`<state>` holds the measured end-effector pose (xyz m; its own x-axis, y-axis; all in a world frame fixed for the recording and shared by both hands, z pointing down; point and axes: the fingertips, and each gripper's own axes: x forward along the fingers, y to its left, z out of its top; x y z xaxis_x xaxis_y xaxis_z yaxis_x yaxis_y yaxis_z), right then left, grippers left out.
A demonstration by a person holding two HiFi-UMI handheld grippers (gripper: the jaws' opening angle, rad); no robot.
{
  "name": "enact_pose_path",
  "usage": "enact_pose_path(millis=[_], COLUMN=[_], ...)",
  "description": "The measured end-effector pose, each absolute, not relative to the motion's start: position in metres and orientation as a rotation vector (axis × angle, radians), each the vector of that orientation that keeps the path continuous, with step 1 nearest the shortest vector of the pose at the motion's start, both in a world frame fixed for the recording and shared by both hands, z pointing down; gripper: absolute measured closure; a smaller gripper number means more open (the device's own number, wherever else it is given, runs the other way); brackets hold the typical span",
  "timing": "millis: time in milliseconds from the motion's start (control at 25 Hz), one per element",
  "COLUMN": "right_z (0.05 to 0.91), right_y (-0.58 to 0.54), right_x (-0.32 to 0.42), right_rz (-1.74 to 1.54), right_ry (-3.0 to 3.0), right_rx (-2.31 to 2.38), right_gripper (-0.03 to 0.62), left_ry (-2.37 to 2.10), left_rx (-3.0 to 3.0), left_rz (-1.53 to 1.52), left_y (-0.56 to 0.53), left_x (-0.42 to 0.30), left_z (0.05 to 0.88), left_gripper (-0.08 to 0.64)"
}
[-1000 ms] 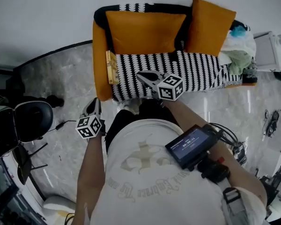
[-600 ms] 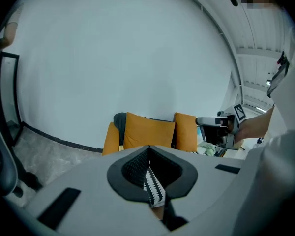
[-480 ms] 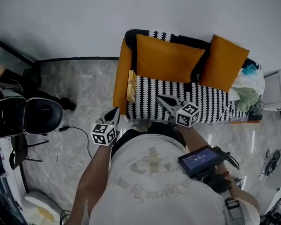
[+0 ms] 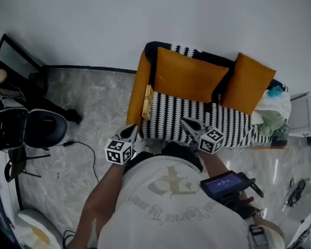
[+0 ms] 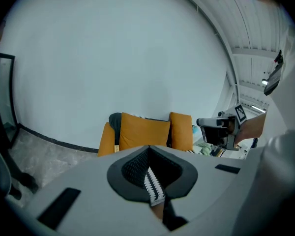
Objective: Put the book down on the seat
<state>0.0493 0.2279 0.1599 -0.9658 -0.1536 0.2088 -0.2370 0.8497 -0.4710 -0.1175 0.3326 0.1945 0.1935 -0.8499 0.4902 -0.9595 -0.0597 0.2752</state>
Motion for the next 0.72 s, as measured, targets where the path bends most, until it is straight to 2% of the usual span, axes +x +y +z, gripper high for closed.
enact_pose_path(millis=[720], right_z=[0.169], right_y=[0.240], right_x=[0.051], right_rz=[0.786], right_ry=[-2.850], right_rx=[0.308], right_gripper=[0.578], left_ry=[-1.677], left_rx=[1.920], left_rz=[0.285], left_y=[0.342], left_x=[-0.111], left_z=[0.203], left_gripper=[0.548])
